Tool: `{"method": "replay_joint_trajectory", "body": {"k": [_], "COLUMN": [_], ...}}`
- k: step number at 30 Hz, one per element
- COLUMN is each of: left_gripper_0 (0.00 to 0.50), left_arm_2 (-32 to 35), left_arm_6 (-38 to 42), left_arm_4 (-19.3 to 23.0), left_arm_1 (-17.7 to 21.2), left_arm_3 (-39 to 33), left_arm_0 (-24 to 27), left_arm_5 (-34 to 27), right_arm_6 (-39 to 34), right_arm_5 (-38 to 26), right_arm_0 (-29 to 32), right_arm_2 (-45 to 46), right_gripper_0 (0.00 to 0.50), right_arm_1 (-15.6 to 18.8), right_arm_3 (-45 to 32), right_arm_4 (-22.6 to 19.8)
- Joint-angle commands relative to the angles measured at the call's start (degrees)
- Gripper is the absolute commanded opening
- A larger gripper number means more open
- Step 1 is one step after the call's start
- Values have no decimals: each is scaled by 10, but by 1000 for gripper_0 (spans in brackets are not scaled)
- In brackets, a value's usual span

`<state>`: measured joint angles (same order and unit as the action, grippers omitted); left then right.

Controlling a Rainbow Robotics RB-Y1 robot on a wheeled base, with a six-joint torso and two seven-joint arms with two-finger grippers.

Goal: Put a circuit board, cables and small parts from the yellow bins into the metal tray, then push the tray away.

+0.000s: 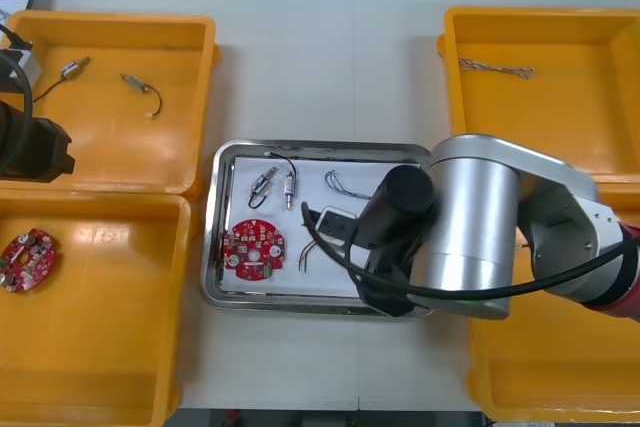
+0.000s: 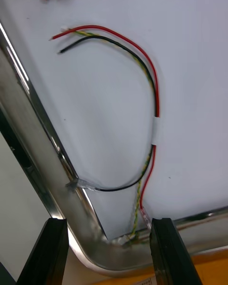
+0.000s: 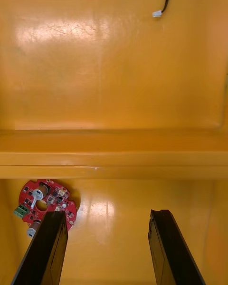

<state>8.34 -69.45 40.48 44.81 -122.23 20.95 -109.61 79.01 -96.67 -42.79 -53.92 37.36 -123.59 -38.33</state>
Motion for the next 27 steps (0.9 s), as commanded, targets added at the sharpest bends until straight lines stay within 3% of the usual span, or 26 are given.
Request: {"method": "replay_joint_trajectory", "body": {"k": [1,12,22,27], "left_gripper_0": [500,500,500,500], "left_arm_2": [26,69,76,76], "left_arm_6": [-32,-89,-101,-107], "left_arm_4": [-39,-34,-15,-12], "left_arm_1": [-44,-84,-84,-84], "left_arm_3": [-19,-6,-6,-6], "left_arm_0": [-13,-28,-30,-32], "left_arm_5": [2,1,-3,-3], "right_arm_6": [11,40,46,44], "right_arm_5": [10,15,31,39], "right_arm_0": [-50,-84,-84,-80], "right_arm_2": [-63,-127,-186,-189], "right_gripper_0": [500,500,500,500], "right_arm_1": [-34,-63,-86,-101], "right_arm_3": [20,45,48,64], "right_arm_4": [11,7,69,70]}}
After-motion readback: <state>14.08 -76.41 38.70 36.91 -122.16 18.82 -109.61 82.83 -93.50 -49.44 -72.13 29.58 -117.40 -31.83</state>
